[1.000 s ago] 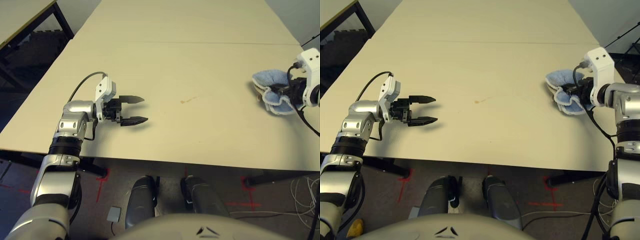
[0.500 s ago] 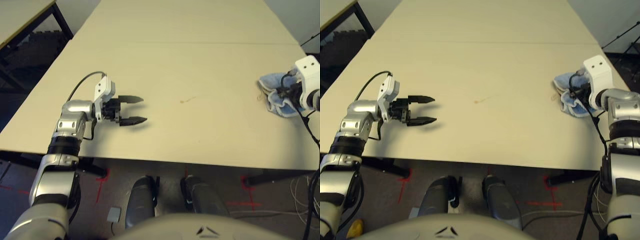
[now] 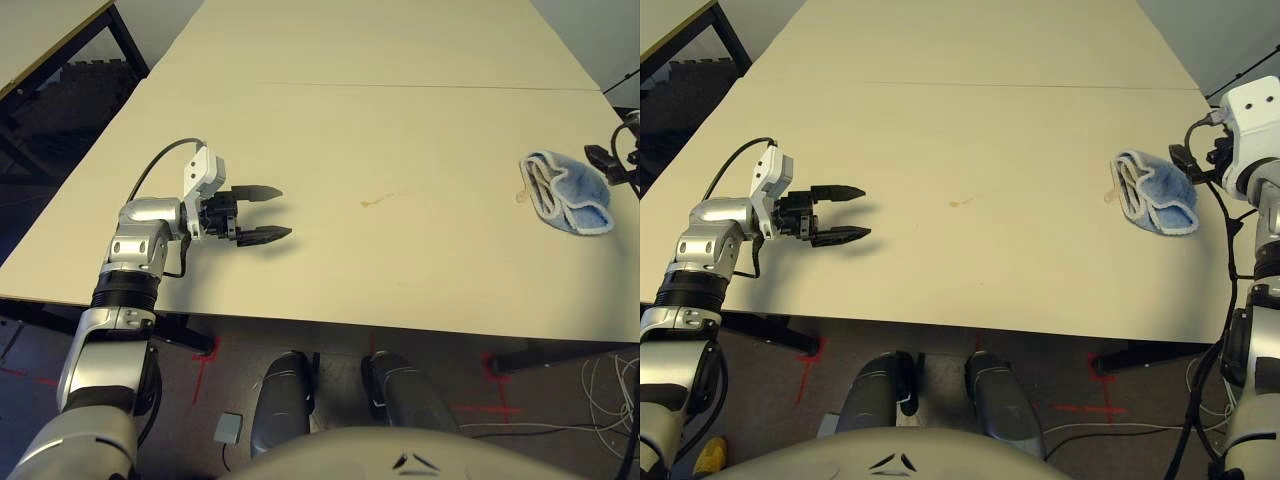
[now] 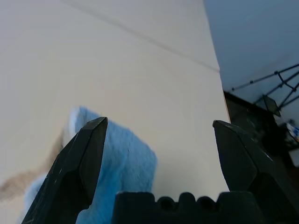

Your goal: Wipe the water off the table with a rag.

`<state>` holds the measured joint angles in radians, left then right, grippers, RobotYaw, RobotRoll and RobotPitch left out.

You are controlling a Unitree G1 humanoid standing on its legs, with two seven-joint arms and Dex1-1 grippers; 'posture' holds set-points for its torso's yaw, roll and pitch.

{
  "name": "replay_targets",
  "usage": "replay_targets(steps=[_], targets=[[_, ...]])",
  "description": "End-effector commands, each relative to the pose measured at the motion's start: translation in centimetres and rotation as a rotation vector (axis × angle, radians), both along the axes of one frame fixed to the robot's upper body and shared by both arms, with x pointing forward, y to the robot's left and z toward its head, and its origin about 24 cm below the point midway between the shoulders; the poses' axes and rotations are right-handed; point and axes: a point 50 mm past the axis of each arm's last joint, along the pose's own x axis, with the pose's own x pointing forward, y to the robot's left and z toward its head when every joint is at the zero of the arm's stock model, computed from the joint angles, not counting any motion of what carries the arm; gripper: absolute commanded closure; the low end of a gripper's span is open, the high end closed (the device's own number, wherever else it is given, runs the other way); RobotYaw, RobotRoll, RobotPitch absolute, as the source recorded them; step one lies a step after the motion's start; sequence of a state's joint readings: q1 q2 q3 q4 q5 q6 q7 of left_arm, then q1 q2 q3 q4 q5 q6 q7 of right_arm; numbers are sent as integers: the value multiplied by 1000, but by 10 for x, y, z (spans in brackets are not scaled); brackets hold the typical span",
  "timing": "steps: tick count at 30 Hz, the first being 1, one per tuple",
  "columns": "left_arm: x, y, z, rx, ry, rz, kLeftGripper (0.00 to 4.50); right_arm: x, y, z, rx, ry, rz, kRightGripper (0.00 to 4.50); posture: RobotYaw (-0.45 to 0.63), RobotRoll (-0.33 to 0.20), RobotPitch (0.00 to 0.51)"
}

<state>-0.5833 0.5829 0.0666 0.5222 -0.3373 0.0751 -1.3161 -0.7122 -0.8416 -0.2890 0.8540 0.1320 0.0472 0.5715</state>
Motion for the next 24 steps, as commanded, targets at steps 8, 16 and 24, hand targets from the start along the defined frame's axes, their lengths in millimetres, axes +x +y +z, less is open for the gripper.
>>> replay_targets(steps=[8,16,24], targets=[[7,20,12,-225,-119,383,0,-4,20,-11,200,-189,106,16,-224,0,142],[17,54,18,-334,-218,830,0,-14,25,-35,305,-241,109,16,-201,0,148],[17,72,11,-318,-236,1017,0,-27,20,-53,301,-249,61,16,-196,0,147]])
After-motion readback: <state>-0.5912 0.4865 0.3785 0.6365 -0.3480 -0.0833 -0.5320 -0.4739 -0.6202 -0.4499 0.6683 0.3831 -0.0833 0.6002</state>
